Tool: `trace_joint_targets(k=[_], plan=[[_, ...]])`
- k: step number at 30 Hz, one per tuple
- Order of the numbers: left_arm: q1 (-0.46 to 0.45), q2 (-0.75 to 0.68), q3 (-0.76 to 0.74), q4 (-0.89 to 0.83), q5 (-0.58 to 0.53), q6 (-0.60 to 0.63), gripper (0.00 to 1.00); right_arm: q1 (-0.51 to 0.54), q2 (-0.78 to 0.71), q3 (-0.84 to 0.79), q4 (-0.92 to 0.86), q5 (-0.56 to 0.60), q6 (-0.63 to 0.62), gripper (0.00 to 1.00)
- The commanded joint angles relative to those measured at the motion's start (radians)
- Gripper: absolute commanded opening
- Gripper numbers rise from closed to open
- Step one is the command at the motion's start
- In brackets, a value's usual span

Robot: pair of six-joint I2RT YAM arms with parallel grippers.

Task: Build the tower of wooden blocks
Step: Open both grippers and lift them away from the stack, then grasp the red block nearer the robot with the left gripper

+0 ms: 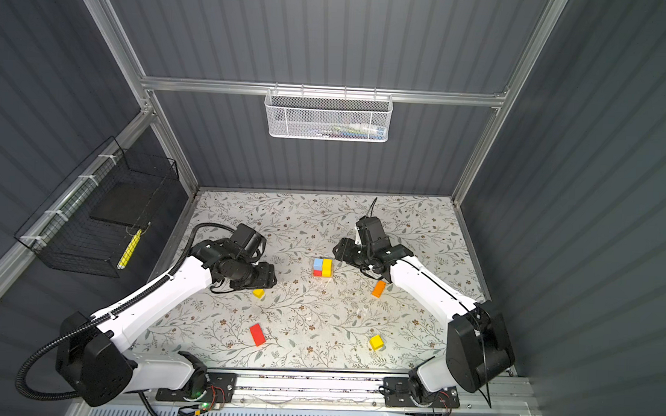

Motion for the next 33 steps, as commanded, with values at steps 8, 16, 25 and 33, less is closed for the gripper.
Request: trace_joint_targets(k=[8,16,25,33], plan=[[-0.161,-0.044,-0.172,-0.093,-0.006,-0.224,0.79,-0.001,-0.063,-0.059,0.012,0.042,-0.004,0.64],[-0.163,-0.099,-0.306,-0.090,0.014,-0.301,0.81,-0.002,-0.119,-0.097,0.008,0.077,-0.001,0.65],[-0.164,0.000,-0.350,0.073,0.043,-0.308,0.80,-0.001,-0.134,-0.114,0.004,0.087,0.008,0.65],[-0.163,0.083,-0.362,0.118,0.021,-0.316,0.67,-0.002,-0.139,-0.119,-0.002,0.100,0.009,0.65]])
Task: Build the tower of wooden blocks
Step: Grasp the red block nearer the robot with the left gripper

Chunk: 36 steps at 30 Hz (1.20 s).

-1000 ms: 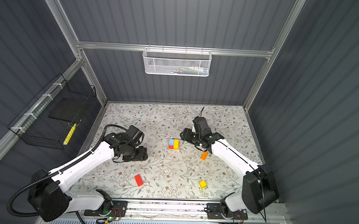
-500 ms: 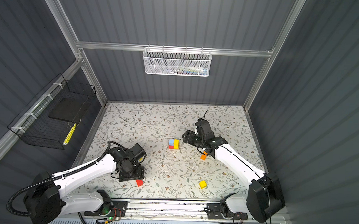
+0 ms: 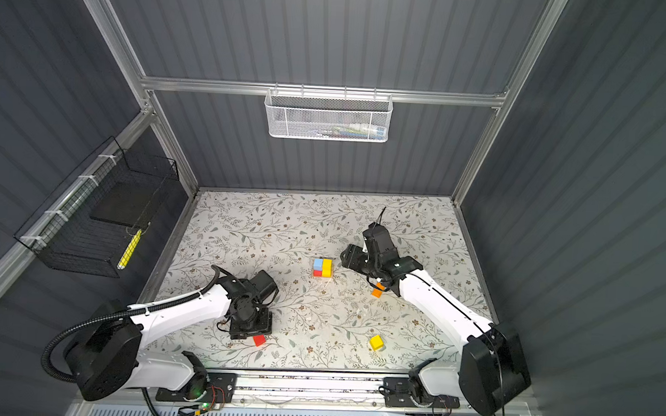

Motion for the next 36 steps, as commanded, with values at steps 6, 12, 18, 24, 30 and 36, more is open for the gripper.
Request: trace_joint_targets(k=[6,12,18,24,30,36], plan=[[-0.001,0.084,-0.018,0.069,-0.017,-0.003,0.51,-0.003,-0.014,-0.007,-0.012,0.021,0.006,0.65],[-0.001,0.115,-0.005,0.087,-0.028,0.034,0.32,-0.004,-0.017,-0.002,-0.027,0.034,0.002,0.65],[-0.001,0.025,0.033,0.123,-0.030,0.149,0.15,-0.005,-0.021,-0.002,-0.043,0.047,0.002,0.66],[-0.012,-0.012,0.110,0.130,0.020,0.316,0.12,-0.009,-0.030,0.012,-0.082,0.072,-0.014,0.66],[-0.041,-0.008,0.194,0.142,0.009,0.459,0.11,-0.028,-0.074,0.020,-0.146,0.101,-0.038,0.66],[-0.061,0.077,0.306,0.140,0.030,0.586,0.12,-0.053,-0.162,0.011,-0.202,0.136,-0.050,0.67]])
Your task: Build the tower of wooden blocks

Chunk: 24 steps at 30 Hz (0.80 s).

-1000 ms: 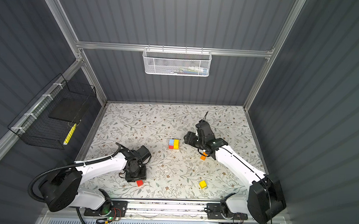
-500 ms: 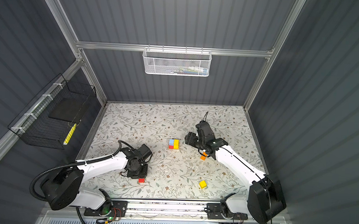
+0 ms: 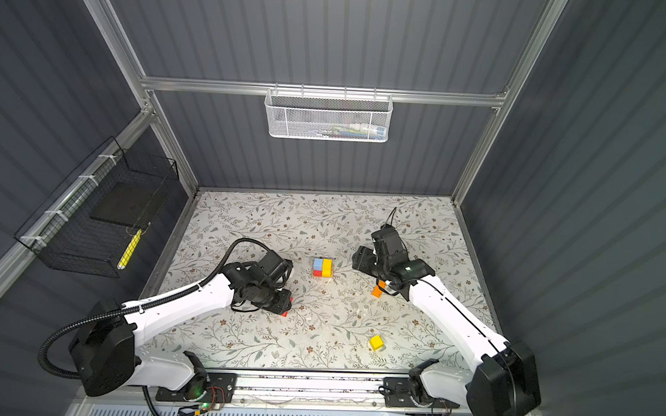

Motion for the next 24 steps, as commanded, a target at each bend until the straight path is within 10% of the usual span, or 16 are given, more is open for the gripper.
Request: trace_joint_targets(k=[1,24], plan=[[-0.026,0.064,0.082,-0.009,0.014,0.131,0.12,-0.017,-0.058,0.008,-0.059,0.047,-0.023,0.67],[-0.269,0.505,0.522,-0.069,-0.018,0.472,0.10,-0.093,-0.352,-0.050,-0.166,0.128,-0.053,0.70]])
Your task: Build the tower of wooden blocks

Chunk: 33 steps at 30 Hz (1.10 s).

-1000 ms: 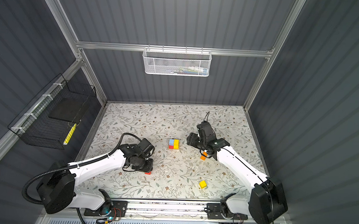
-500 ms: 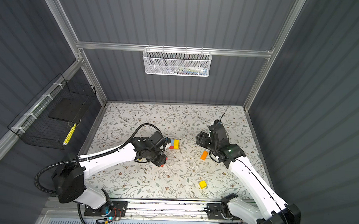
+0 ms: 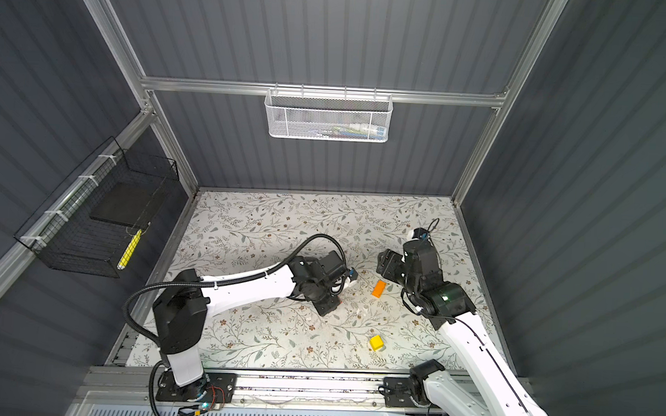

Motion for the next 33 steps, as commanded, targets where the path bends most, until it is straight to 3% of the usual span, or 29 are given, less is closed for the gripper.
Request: trace_joint_targets(k=[1,13,20,24,28,33], plan=[[-0.012,0.059,0.072,-0.039,0.021,0.078,0.10,-0.009,-0.033,-0.019,-0.031,0.027,-0.018,0.70],[-0.043,0.281,0.261,-0.140,0.025,0.178,0.09,-0.032,-0.094,-0.051,-0.060,0.034,-0.021,0.71],[-0.056,0.347,0.312,-0.178,0.016,0.196,0.14,-0.041,-0.096,-0.057,-0.062,0.030,-0.021,0.71],[-0.059,0.351,0.321,-0.178,0.013,0.196,0.24,-0.043,-0.091,-0.057,-0.056,0.025,-0.018,0.72],[-0.061,0.343,0.321,-0.175,0.006,0.196,0.50,-0.045,-0.085,-0.057,-0.053,0.018,-0.017,0.74],[-0.063,0.323,0.324,-0.165,-0.001,0.190,0.73,-0.046,-0.082,-0.057,-0.054,0.017,-0.016,0.75]])
